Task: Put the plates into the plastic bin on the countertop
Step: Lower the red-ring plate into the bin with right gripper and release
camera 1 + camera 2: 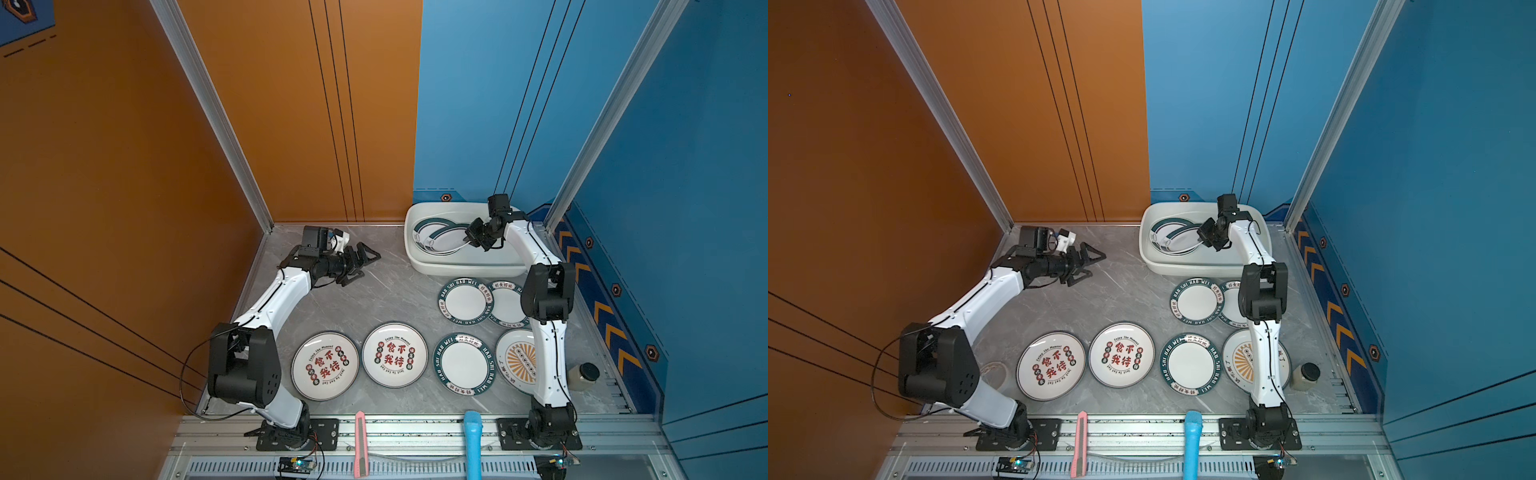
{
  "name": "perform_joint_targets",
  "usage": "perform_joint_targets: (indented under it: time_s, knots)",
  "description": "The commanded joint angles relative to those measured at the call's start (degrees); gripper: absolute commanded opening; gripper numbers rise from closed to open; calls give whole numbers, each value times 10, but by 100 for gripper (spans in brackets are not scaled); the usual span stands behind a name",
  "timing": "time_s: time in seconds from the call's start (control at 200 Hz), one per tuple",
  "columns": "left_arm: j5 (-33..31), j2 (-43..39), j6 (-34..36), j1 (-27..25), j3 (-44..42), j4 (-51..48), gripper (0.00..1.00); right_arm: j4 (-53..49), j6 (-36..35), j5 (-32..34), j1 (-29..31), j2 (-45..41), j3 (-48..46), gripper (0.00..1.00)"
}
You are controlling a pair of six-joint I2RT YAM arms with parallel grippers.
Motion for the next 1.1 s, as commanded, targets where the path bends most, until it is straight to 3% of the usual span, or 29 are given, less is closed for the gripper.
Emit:
perform_joint_targets:
  time_s: [0.0,0.105,0.375,0.716,1.096]
  knots:
    - [17,-23,7,10,-12,-11,98,-23,15,17,10,15,31,3]
    - [21,-26,10,15,-18,-14,98,-28,19,22,14,23,40,8]
    - [27,-22,11,20,-14,-15,99,-44,17,38,19,24,44,32]
    - [29,-29,15,23,-27,-15,99,-81,-18,86,18,3,48,39]
    - [29,-40,18,28,-42,-15,100,-94,-1,81,30,19,57,40]
